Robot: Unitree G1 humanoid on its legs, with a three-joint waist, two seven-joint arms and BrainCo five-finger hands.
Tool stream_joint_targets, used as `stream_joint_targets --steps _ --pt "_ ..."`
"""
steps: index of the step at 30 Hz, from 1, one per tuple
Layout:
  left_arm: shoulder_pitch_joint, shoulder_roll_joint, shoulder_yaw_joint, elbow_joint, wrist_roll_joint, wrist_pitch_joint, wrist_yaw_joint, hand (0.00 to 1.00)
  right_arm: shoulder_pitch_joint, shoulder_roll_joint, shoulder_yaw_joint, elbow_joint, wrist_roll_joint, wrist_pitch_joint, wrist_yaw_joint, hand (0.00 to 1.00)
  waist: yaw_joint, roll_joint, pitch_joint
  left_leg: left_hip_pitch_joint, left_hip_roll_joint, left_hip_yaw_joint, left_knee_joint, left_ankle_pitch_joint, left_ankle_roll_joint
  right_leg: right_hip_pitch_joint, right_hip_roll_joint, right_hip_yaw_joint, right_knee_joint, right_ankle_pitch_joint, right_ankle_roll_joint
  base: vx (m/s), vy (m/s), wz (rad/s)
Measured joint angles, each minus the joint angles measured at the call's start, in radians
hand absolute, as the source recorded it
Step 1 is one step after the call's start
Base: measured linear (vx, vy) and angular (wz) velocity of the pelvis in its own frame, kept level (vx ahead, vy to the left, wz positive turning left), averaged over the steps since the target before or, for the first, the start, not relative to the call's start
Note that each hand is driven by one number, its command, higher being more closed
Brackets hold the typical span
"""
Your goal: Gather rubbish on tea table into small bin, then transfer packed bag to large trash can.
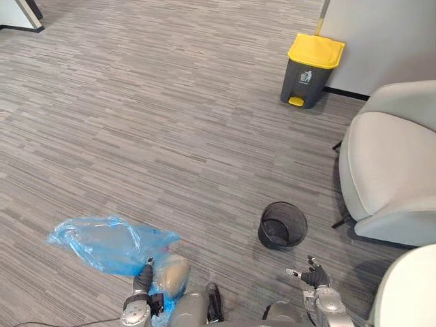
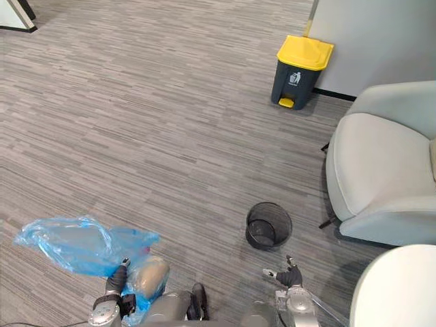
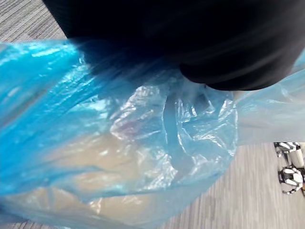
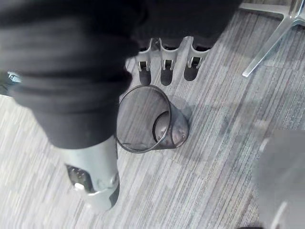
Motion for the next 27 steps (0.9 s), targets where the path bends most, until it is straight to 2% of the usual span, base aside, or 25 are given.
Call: stream_joint_targets --steps 2,3,4,6,8,9,10,11,12,13,14,15,16,17,18,19,20,21,22,23,24,25,26,27 --pt "0.001 0.022 0.000 -0.012 -0.001 0.000 0.002 1.00 0.006 0.012 0.002 0.001 0.001 -0.001 0.008 0.00 -0.018 0.001 0.006 0.037 0.003 -0.040 -0.020 -0.011 0.004 -0.040 0.066 0.042 0.033 -0.060 0.029 0.27 0.038 0.48" --pt "-0.005 0.030 0.000 -0.012 -0.001 0.000 0.002 1.00 0.004 0.010 0.005 0.001 0.003 -0.001 0.014 0.00 -0.018 -0.013 0.008 0.064 0.002 -0.050 -0.046 -0.015 0.004 -0.080 0.098 0.046 0.011 -0.077 0.016 0.28 -0.010 0.38" --pt "-0.008 0.032 0.000 -0.012 -0.002 0.000 0.003 1.00 0.001 0.008 0.007 0.001 0.004 -0.002 0.014 0.00 -0.018 -0.016 0.010 0.078 0.002 -0.056 -0.060 -0.016 0.005 -0.100 0.116 0.039 -0.011 -0.077 0.015 0.29 -0.020 0.27" --pt "-0.025 0.036 -0.003 -0.010 -0.002 0.001 0.003 1.00 0.003 0.004 0.007 0.007 0.005 -0.003 0.014 0.00 -0.036 -0.017 0.010 0.125 0.002 -0.086 -0.112 -0.023 -0.012 -0.165 0.173 -0.006 -0.181 -0.063 0.004 0.37 -0.043 0.49" --pt "-0.030 0.036 -0.005 -0.009 -0.001 0.001 0.001 1.00 0.026 0.004 -0.002 0.010 0.006 -0.003 0.015 0.00 -0.052 -0.019 0.007 0.157 -0.004 -0.115 -0.115 -0.042 -0.061 -0.164 0.196 -0.006 -0.289 -0.003 -0.084 0.35 -0.082 0.68" --pt "-0.034 0.034 -0.007 -0.008 -0.001 0.001 0.000 1.00 0.042 0.003 -0.008 0.010 0.008 -0.002 0.015 0.00 -0.058 -0.018 0.006 0.173 -0.005 -0.132 -0.113 -0.054 -0.074 -0.152 0.197 -0.008 -0.292 0.042 -0.101 0.54 -0.157 0.97" --pt "-0.038 0.017 -0.010 -0.005 -0.001 0.001 -0.001 1.00 0.071 0.002 -0.027 0.009 0.013 0.002 0.016 0.00 -0.065 0.009 -0.011 0.193 0.031 -0.154 -0.097 -0.049 -0.115 -0.109 0.209 -0.058 -0.302 0.048 -0.114 0.60 -0.159 0.79" --pt "-0.039 0.013 -0.011 -0.009 -0.001 0.000 -0.001 1.00 0.082 0.007 -0.033 0.002 0.014 0.004 0.015 0.00 -0.064 0.017 -0.012 0.188 0.042 -0.150 -0.077 -0.037 -0.149 -0.094 0.218 -0.068 -0.319 0.039 -0.117 0.74 -0.197 0.68" --pt "-0.042 0.002 -0.010 -0.013 -0.001 0.001 -0.002 1.00 0.085 0.013 -0.032 -0.030 0.014 0.003 0.016 0.00 -0.064 0.029 -0.010 0.152 0.066 -0.126 0.021 -0.013 -0.189 -0.057 0.226 -0.091 -0.342 0.036 -0.125 0.60 -0.149 0.29" --pt "-0.039 -0.019 -0.010 -0.024 -0.002 0.002 -0.004 1.00 0.091 0.015 -0.030 -0.062 0.018 0.003 0.017 0.00 -0.068 0.039 -0.010 0.099 0.090 -0.096 0.194 0.042 -0.230 0.004 0.243 -0.096 -0.378 0.036 -0.126 0.58 -0.149 0.25" --pt "-0.037 -0.029 -0.009 -0.036 -0.002 0.003 -0.005 1.00 0.095 0.016 -0.029 -0.080 0.028 0.004 0.017 0.00 -0.064 0.039 -0.007 0.065 0.111 -0.081 0.300 0.082 -0.226 0.054 0.254 -0.091 -0.412 0.035 -0.126 0.64 -0.123 -0.05" --pt "-0.018 -0.043 -0.008 -0.068 -0.002 0.002 -0.005 1.00 0.099 0.019 -0.028 -0.112 0.040 0.003 0.015 0.00 -0.040 0.032 0.000 0.018 0.158 -0.035 0.476 0.050 -0.193 0.145 0.281 -0.069 -0.471 0.031 -0.133 0.52 -0.078 -0.40" --pt "-0.018 -0.047 -0.008 -0.090 -0.002 0.002 -0.005 1.00 0.094 0.033 -0.030 -0.141 0.044 0.001 0.012 0.00 -0.016 0.027 0.003 -0.024 0.186 -0.003 0.576 0.016 -0.143 0.220 0.289 -0.037 -0.514 0.020 -0.147 0.59 -0.058 -0.51" --pt "-0.021 -0.050 -0.007 -0.093 -0.002 0.002 -0.005 1.00 0.092 0.032 -0.031 -0.155 0.049 -0.001 0.011 0.00 -0.009 0.026 0.003 -0.053 0.197 0.013 0.597 0.005 -0.125 0.243 0.292 -0.025 -0.529 0.020 -0.147 0.43 -0.001 -0.60" --pt "-0.022 -0.052 -0.001 -0.109 -0.002 0.002 -0.005 1.00 0.081 0.032 -0.032 -0.171 0.053 -0.003 0.012 0.00 0.012 0.018 0.005 -0.113 0.208 0.035 0.597 -0.012 -0.097 0.276 0.292 0.005 -0.549 0.020 -0.147 0.33 0.008 -0.55" --pt "-0.022 -0.052 0.000 -0.115 -0.002 0.001 -0.005 1.00 0.078 0.034 -0.033 -0.181 0.053 -0.004 0.011 0.00 0.016 0.018 0.005 -0.147 0.214 0.039 0.581 -0.018 -0.087 0.287 0.292 0.021 -0.558 0.020 -0.147 0.37 0.090 -0.73" --pt "-0.021 -0.052 0.007 -0.124 -0.001 0.001 -0.005 1.00 0.065 0.038 -0.033 -0.186 0.058 -0.003 0.011 0.00 0.026 0.022 0.006 -0.208 0.216 0.029 0.520 -0.020 -0.085 0.309 0.287 0.052 -0.571 0.019 -0.145 0.37 0.161 -0.87" --pt "-0.018 -0.053 0.008 -0.128 -0.001 0.001 -0.005 1.00 0.058 0.046 -0.038 -0.187 0.068 -0.003 0.009 0.00 0.041 0.010 0.012 -0.248 0.204 0.019 0.427 -0.017 -0.089 0.325 0.264 0.091 -0.574 0.000 -0.126 0.45 0.211 -0.88" --pt "-0.020 -0.055 0.008 -0.128 -0.001 0.001 -0.005 1.00 0.058 0.047 -0.042 -0.188 0.071 -0.003 0.008 0.00 0.044 0.007 0.014 -0.265 0.190 -0.003 0.363 -0.010 -0.100 0.334 0.251 0.105 -0.573 -0.016 -0.107 0.40 0.254 -0.93" --pt "-0.019 -0.064 0.009 -0.127 -0.001 0.001 -0.004 1.00 0.060 0.047 -0.056 -0.186 0.071 -0.002 0.008 0.00 0.052 0.021 0.007 -0.271 0.168 -0.070 0.184 0.038 -0.161 0.351 0.233 0.138 -0.570 -0.059 -0.060 0.42 0.333 -1.03" --pt "-0.012 -0.079 0.009 -0.115 -0.001 0.000 -0.003 1.00 0.069 0.042 -0.068 -0.175 0.070 -0.002 0.008 0.00 0.065 0.057 -0.010 -0.251 0.186 -0.127 0.044 0.171 -0.197 0.365 0.246 0.179 -0.565 -0.113 -0.008 0.44 0.362 -1.01" --pt "-0.022 -0.076 0.009 -0.089 -0.001 0.002 -0.002 1.00 0.058 0.052 -0.073 -0.148 0.071 0.002 0.007 0.00 0.066 0.040 -0.008 -0.251 0.168 -0.116 0.079 0.167 -0.162 0.372 0.222 0.201 -0.555 -0.139 0.007 0.43 0.368 -0.74" --pt "-0.052 -0.066 0.017 -0.054 -0.001 0.014 -0.002 1.00 0.049 0.069 -0.072 -0.131 0.070 0.011 0.010 0.00 0.059 0.006 -0.014 -0.249 0.141 -0.089 0.102 0.122 -0.153 0.358 0.184 0.226 -0.522 -0.142 0.007 0.50 0.378 -0.40" --pt "-0.063 -0.060 0.026 -0.054 -0.001 0.016 -0.003 1.00 0.054 0.072 -0.073 -0.138 0.070 0.011 0.010 0.00 0.053 -0.004 -0.019 -0.242 0.133 -0.064 0.124 0.083 -0.140 0.326 0.163 0.246 -0.465 -0.129 0.005 0.40 0.300 -0.36"
